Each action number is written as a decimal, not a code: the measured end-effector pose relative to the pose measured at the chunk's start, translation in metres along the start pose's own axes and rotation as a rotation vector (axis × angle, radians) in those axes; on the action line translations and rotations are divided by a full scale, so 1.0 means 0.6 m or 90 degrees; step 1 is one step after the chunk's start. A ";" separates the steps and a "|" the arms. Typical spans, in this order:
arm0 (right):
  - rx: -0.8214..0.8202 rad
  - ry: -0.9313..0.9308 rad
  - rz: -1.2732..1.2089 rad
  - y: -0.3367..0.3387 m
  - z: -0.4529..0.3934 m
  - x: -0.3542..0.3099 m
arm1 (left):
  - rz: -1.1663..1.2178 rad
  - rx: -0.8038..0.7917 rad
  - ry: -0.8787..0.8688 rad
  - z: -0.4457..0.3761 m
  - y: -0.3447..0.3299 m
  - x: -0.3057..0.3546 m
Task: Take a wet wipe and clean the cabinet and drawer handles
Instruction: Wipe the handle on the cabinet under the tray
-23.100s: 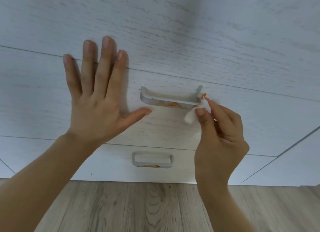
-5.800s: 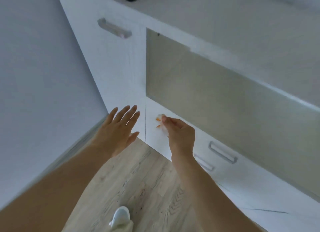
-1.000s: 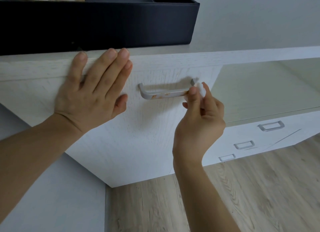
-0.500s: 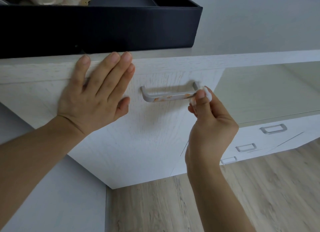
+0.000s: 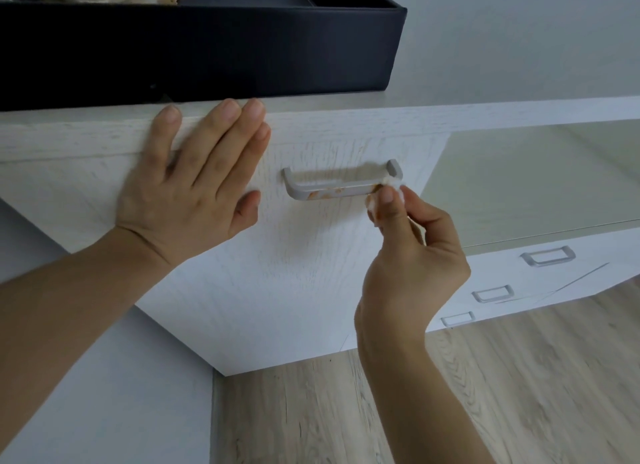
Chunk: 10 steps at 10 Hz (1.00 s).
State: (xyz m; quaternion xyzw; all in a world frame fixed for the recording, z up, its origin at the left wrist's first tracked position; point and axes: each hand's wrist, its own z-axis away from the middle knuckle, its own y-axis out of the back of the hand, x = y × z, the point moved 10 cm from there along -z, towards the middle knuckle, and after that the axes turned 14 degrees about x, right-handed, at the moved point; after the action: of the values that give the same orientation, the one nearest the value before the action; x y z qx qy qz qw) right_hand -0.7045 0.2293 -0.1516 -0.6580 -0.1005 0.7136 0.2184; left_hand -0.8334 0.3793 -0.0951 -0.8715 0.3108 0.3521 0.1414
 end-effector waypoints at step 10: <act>-0.107 -0.041 0.003 -0.023 0.017 0.011 | -0.006 0.001 0.004 0.000 -0.002 0.003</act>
State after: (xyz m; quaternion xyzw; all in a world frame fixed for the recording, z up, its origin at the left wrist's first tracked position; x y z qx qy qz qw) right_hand -0.7122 0.2458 -0.1503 -0.6507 -0.1658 0.7240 0.1576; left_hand -0.8318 0.3793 -0.0963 -0.8740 0.3072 0.3485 0.1429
